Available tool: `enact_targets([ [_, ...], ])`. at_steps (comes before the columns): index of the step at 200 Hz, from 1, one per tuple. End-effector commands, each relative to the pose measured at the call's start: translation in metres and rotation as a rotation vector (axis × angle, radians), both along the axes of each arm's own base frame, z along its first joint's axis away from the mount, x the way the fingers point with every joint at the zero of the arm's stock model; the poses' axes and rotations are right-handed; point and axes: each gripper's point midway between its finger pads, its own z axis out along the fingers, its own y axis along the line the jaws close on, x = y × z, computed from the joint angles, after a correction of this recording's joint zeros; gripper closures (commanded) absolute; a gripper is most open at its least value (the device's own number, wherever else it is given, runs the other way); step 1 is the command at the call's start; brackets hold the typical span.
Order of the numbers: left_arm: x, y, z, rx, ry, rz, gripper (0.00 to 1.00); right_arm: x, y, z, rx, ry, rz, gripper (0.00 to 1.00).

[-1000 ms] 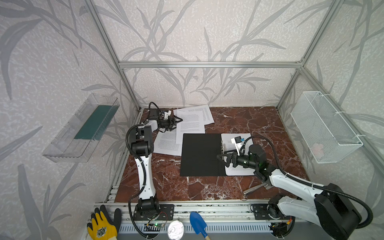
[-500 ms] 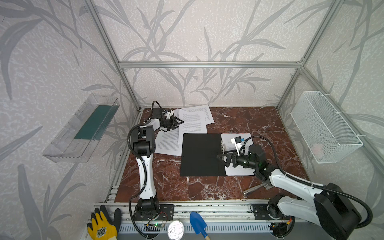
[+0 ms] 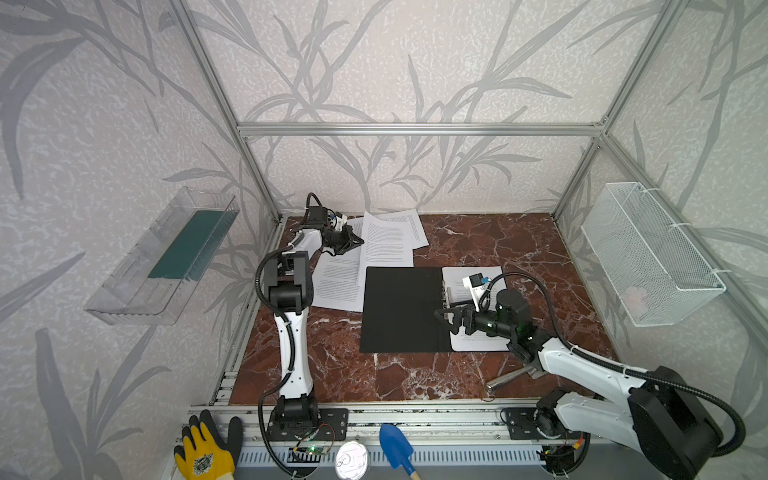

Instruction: Put the files into the folder

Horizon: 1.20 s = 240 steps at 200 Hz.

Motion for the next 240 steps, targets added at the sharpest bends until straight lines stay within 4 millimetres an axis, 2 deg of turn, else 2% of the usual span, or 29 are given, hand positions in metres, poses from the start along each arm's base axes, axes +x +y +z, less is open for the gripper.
enact_targets([
  [1,0.003,0.000,0.034,0.032,-0.042,0.036,1.00,0.006,-0.001,0.014,-0.005,-0.048,-0.019,0.01],
  [13,0.005,-0.001,0.051,0.041,-0.066,0.056,1.00,0.007,-0.004,0.013,-0.016,-0.051,-0.033,0.01],
  [28,0.004,-0.004,0.083,0.059,-0.124,0.074,1.00,0.008,-0.008,0.013,-0.032,-0.059,-0.054,0.01],
  [48,-0.004,-0.007,0.113,0.132,-0.171,0.120,1.00,0.011,-0.015,0.010,-0.066,-0.063,-0.095,0.01],
  [89,-0.040,-0.025,0.160,0.388,-0.247,0.161,1.00,0.017,-0.033,0.006,-0.129,-0.070,-0.192,0.01],
  [107,-0.060,-0.043,0.186,0.457,-0.300,0.163,1.00,0.020,-0.044,0.006,-0.146,-0.067,-0.238,0.01],
  [127,-0.088,-0.079,0.212,0.513,-0.372,0.111,1.00,0.023,-0.059,0.006,-0.146,-0.057,-0.300,0.01],
  [139,-0.107,-0.107,0.225,0.524,-0.402,0.060,1.00,0.026,-0.072,0.004,-0.156,-0.042,-0.349,0.01],
  [154,-0.133,-0.151,0.240,0.504,-0.462,-0.009,1.00,0.031,-0.089,-0.002,-0.187,-0.012,-0.419,0.01],
  [178,-0.180,-0.221,0.252,0.467,-0.535,-0.125,1.00,0.036,-0.121,-0.013,-0.237,0.045,-0.550,0.01],
  [201,-0.228,-0.274,0.267,0.385,-0.593,-0.218,1.00,0.036,-0.146,-0.013,-0.249,0.056,-0.647,0.01],
  [223,-0.269,-0.302,0.282,0.198,-0.579,-0.284,1.00,0.032,-0.164,-0.008,-0.256,0.035,-0.719,0.01],
  [240,-0.286,-0.296,0.284,0.122,-0.551,-0.276,1.00,0.029,-0.173,0.000,-0.249,0.013,-0.743,0.01],
])
